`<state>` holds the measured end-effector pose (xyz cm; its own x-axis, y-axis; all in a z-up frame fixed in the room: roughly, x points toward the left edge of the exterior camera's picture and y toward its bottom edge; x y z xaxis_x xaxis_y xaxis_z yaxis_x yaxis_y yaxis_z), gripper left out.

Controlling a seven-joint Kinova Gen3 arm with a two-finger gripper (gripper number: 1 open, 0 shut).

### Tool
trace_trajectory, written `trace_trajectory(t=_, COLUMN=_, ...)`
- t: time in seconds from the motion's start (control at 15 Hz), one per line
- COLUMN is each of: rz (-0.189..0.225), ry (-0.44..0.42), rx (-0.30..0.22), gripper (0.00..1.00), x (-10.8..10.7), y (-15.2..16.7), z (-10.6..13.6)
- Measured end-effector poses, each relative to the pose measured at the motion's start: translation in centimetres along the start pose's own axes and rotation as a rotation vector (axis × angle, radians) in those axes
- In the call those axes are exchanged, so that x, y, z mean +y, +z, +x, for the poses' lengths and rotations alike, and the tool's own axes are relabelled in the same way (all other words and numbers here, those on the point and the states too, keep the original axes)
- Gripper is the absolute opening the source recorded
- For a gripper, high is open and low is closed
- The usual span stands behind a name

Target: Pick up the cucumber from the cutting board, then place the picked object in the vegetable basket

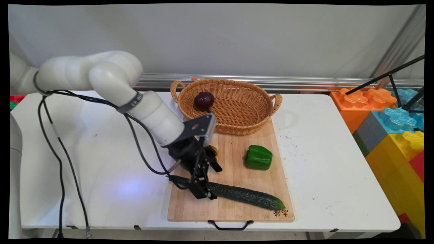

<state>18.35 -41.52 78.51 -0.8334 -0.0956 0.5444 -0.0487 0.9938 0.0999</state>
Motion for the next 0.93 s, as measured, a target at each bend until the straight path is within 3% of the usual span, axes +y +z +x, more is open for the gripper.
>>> trace_trajectory(t=0.4, rz=0.019, ry=0.049, rx=-0.012, gripper=1.00, x=-0.2, y=2.7, z=0.7)
trace_trajectory(t=0.47, rz=0.021, ry=0.058, rx=-0.017, gripper=0.00, x=-0.3, y=3.0, z=0.8)
trace_trajectory(t=0.93, rz=0.016, ry=0.092, rx=-0.053, gripper=0.00, x=-0.1, y=3.9, z=0.9)
